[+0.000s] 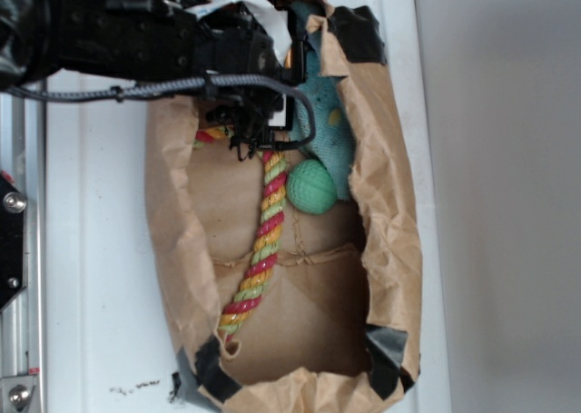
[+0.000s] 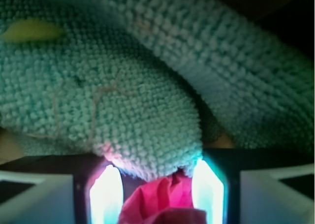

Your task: Grab the red paper.

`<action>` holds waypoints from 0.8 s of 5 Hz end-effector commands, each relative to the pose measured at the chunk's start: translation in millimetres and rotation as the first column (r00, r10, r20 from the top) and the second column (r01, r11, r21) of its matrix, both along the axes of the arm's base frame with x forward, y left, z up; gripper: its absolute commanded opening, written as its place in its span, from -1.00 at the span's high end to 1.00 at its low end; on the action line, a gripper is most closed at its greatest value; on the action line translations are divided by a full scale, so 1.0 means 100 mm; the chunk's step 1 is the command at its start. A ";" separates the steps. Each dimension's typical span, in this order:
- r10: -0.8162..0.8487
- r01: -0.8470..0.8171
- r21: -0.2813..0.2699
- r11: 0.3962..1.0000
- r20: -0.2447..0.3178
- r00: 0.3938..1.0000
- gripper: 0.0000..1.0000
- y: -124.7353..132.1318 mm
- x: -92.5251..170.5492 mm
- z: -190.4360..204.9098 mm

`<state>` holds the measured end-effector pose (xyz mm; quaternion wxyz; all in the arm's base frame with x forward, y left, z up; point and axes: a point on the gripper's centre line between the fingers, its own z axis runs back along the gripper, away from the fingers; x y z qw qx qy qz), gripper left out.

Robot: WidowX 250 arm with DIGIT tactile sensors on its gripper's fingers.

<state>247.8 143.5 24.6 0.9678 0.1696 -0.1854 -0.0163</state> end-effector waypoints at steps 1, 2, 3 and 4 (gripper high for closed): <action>0.006 -0.006 0.010 1.000 0.012 1.000 1.00 0.08 -0.07 0.20; 0.010 -0.007 -0.103 0.995 0.027 1.000 1.00 -0.13 -0.28 0.54; 0.018 -0.006 -0.200 0.980 0.060 0.998 1.00 -0.31 -0.27 0.86; 0.032 -0.018 -0.245 0.969 0.054 0.998 1.00 -0.46 -0.06 1.07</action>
